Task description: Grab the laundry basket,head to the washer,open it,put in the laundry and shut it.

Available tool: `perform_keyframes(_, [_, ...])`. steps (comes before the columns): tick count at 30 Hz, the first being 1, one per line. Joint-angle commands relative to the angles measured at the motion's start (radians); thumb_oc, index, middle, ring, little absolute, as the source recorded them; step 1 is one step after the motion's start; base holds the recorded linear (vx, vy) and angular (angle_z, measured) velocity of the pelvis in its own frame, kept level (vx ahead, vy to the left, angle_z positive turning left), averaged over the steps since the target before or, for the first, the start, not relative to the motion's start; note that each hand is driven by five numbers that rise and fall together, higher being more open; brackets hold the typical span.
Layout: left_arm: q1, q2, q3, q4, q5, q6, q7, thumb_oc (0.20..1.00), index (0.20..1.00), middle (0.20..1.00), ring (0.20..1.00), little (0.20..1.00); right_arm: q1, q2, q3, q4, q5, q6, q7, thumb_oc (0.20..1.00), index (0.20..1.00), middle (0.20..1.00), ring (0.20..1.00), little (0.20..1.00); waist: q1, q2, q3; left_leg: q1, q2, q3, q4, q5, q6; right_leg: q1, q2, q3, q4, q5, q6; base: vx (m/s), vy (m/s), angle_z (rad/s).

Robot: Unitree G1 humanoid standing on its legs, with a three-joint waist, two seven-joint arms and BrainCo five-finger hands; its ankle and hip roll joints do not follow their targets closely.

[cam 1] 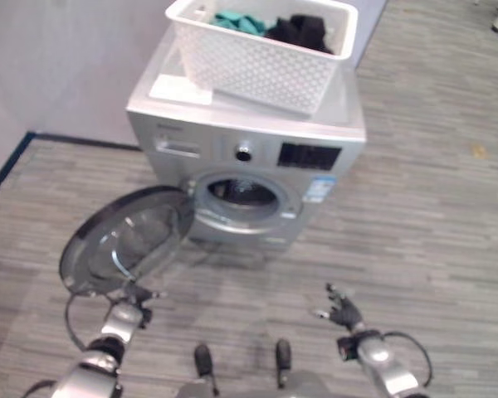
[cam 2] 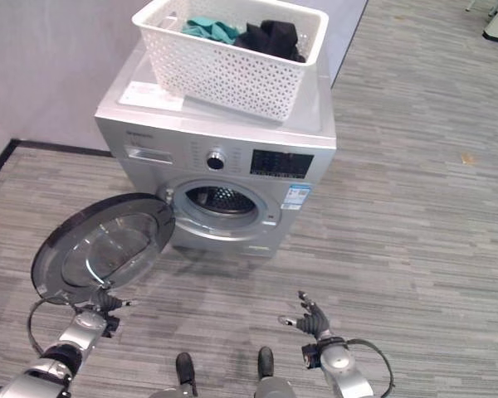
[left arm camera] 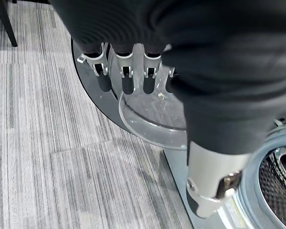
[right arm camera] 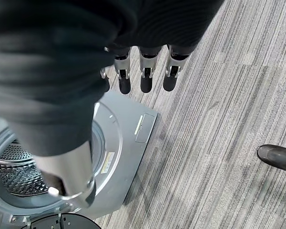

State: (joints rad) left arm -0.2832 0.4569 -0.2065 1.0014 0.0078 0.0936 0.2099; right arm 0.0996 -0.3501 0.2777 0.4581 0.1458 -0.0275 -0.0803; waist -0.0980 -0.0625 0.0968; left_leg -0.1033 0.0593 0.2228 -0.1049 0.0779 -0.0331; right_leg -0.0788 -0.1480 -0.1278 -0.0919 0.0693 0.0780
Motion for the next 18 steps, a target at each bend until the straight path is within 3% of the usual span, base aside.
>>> perform_keyframes(1, [-0.125,0.009,0.013,0.091,0.010,-0.022,0.015,1.000,1.000,1.000,1.000,1.000,-0.042,-0.010,-0.038,0.008,-0.010,-0.032,-0.005,0.931,0.931,0.931,0.931,0.931,0.028,0.056,0.025,0.043,0.046,-0.057,0.018,-0.089,-0.020,0.011,-0.028,-0.006,0.014,-0.021,0.065,0.00,-0.006,0.13])
perform_keyframes(11, [-0.105,-0.047,-0.002,0.057,-0.003,-0.024,0.030,1.000,1.000,1.000,1.000,1.000,-0.002,-0.027,-0.068,-0.043,-0.027,-0.008,-0.008,0.956,0.956,0.956,0.956,0.956,0.037,0.071,0.017,0.040,0.041,-0.088,0.018,-0.085,-0.017,0.029,-0.035,-0.038,0.013,-0.030,0.066,0.01,0.005,0.11])
perform_keyframes(12, [-0.107,-0.049,-0.001,0.058,-0.005,-0.026,0.028,1.000,1.000,1.000,1.000,1.000,-0.001,-0.030,-0.068,-0.049,-0.034,-0.007,-0.005,1.000,1.000,1.000,1.000,1.000,0.039,0.071,0.016,0.040,0.041,-0.090,0.018,-0.085,-0.017,0.031,-0.035,-0.039,0.013,-0.032,0.065,0.00,0.000,0.00])
perform_keyframes(18, [-0.113,-0.055,-0.006,0.094,-0.018,-0.035,0.021,1.000,1.000,1.000,1.000,1.000,0.010,-0.029,-0.075,-0.057,-0.041,-0.012,-0.004,1.000,1.000,1.000,1.000,1.000,0.043,0.072,0.007,0.039,0.037,-0.102,0.018,-0.086,-0.018,0.042,-0.033,-0.056,0.017,-0.041,0.063,0.02,0.009,0.06])
